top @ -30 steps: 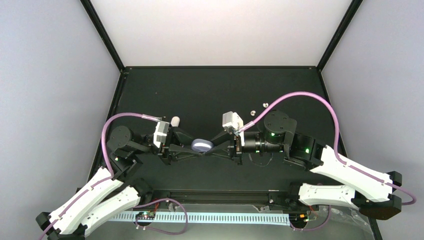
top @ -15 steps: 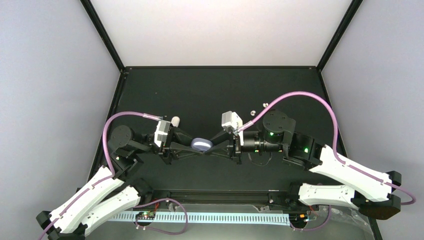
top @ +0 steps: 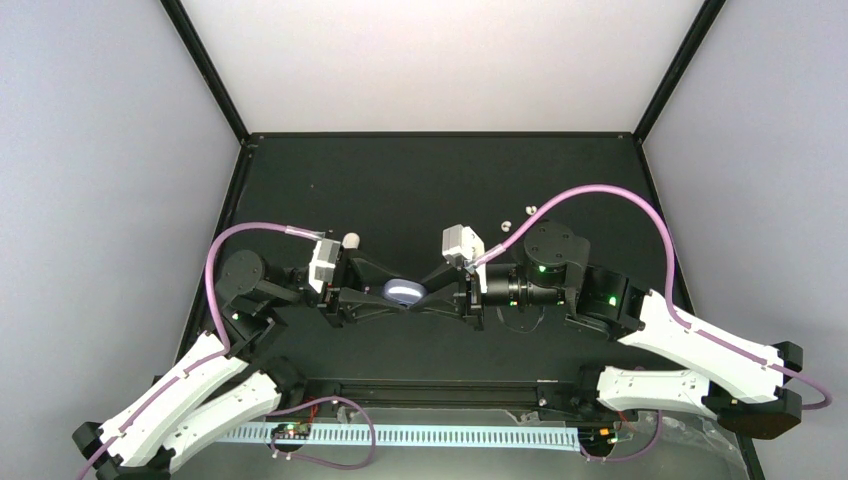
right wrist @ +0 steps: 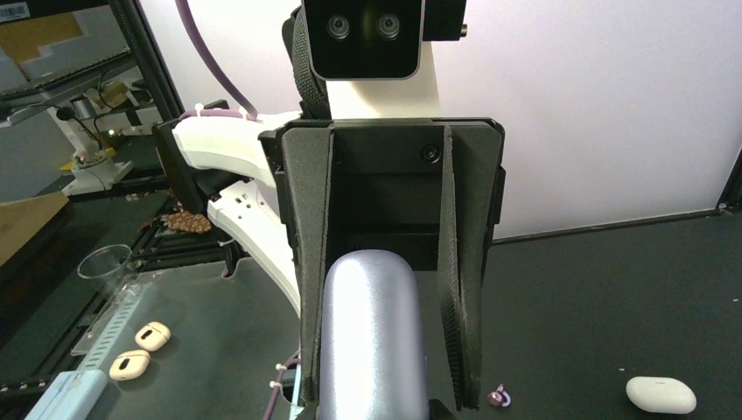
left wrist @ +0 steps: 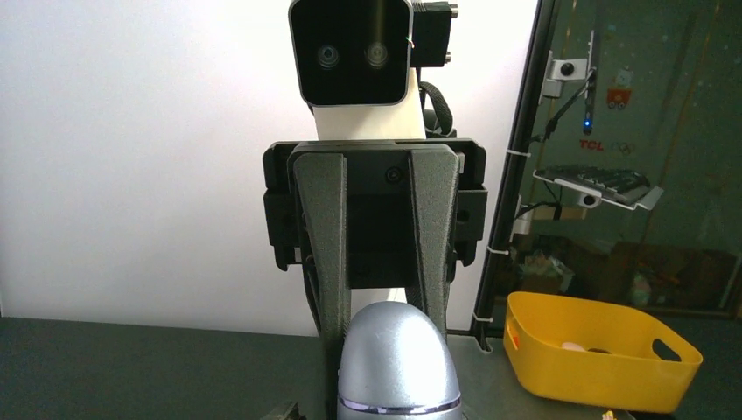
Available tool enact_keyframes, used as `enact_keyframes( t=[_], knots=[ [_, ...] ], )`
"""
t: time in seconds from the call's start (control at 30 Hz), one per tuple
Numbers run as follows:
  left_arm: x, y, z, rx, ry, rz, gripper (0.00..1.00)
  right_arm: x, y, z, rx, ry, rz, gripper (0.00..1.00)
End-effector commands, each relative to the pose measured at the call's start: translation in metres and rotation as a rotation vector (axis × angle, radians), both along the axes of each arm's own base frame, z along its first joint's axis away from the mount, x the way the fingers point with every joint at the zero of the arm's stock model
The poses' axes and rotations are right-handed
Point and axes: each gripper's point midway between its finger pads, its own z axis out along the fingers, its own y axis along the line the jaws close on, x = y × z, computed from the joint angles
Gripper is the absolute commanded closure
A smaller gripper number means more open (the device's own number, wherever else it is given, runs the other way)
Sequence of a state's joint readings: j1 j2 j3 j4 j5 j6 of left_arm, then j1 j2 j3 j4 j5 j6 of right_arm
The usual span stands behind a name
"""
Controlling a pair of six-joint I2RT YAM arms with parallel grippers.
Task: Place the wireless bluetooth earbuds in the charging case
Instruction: Open the charging case.
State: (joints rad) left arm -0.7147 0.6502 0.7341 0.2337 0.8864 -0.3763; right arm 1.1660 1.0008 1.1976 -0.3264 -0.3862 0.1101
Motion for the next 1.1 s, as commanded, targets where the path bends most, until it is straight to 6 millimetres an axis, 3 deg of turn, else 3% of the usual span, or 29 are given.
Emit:
enact_keyframes(
  t=[0.0, 0.2, 0.37, 0.43, 0.57, 0.8, 0.93, 1.07],
  knots=[
    [0.000, 0.002, 0.010, -0.026, -0.024, 0.013, 0.58, -0.003, -0.004, 0.003, 0.010, -0.015, 0.008, 0.99],
    [-0.002, 0.001, 0.009, -0.021, -0.028, 0.003, 0.75, -0.002, -0.005, 0.002, 0.010, -0.018, 0.002, 0.99],
    [-0.001, 0.000, 0.007, -0.013, -0.022, 0.003, 0.63, -0.002, -0.004, 0.006, 0.021, -0.021, 0.003, 0.99],
    [-0.001, 0.000, 0.006, -0.009, -0.022, -0.003, 0.64, -0.002, -0.004, 0.007, 0.022, -0.021, 0.003, 0.99],
    [-0.002, -0.001, 0.004, -0.003, -0.027, -0.011, 0.80, -0.002, -0.003, 0.006, 0.020, -0.023, 0.004, 0.99],
    [-0.001, -0.001, 0.004, -0.001, -0.036, -0.005, 0.98, -0.003, -0.003, 0.008, 0.020, -0.019, 0.008, 0.97],
    [0.001, 0.001, 0.006, -0.011, -0.041, 0.019, 0.98, -0.002, -0.006, 0.014, 0.032, -0.016, -0.006, 0.75],
    [0.002, 0.003, 0.008, -0.021, -0.048, 0.036, 0.98, 0.002, -0.010, 0.016, 0.029, -0.019, -0.035, 0.39]
  ],
)
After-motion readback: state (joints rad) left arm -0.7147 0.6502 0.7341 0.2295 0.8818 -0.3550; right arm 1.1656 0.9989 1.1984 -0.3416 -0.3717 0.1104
